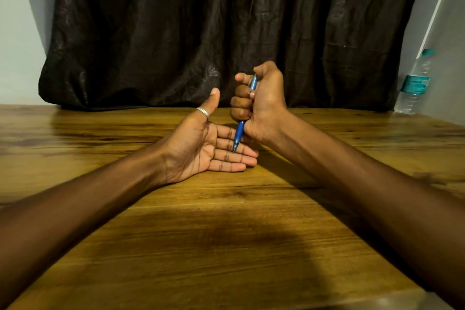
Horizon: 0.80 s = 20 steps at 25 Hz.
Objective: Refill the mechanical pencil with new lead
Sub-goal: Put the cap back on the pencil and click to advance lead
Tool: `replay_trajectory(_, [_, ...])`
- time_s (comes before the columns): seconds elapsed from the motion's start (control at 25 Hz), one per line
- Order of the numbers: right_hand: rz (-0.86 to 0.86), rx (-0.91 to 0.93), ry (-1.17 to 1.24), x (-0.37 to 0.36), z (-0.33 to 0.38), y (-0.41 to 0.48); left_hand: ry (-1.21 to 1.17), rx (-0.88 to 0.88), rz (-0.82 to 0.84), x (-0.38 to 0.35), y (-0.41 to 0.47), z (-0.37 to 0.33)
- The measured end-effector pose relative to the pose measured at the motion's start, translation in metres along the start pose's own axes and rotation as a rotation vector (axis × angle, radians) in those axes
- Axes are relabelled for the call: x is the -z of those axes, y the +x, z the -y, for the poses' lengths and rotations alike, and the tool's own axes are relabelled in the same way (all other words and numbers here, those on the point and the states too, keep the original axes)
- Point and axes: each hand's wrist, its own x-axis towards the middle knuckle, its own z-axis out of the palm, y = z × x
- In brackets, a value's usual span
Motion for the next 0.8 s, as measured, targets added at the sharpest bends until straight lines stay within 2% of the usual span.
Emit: replay_trajectory(0.8, [-0.015, 0.014, 0.004, -0.0002, 0.0009, -0.0024, 0.001, -0.002, 0.007, -0.0001, -0.0001, 0.0005])
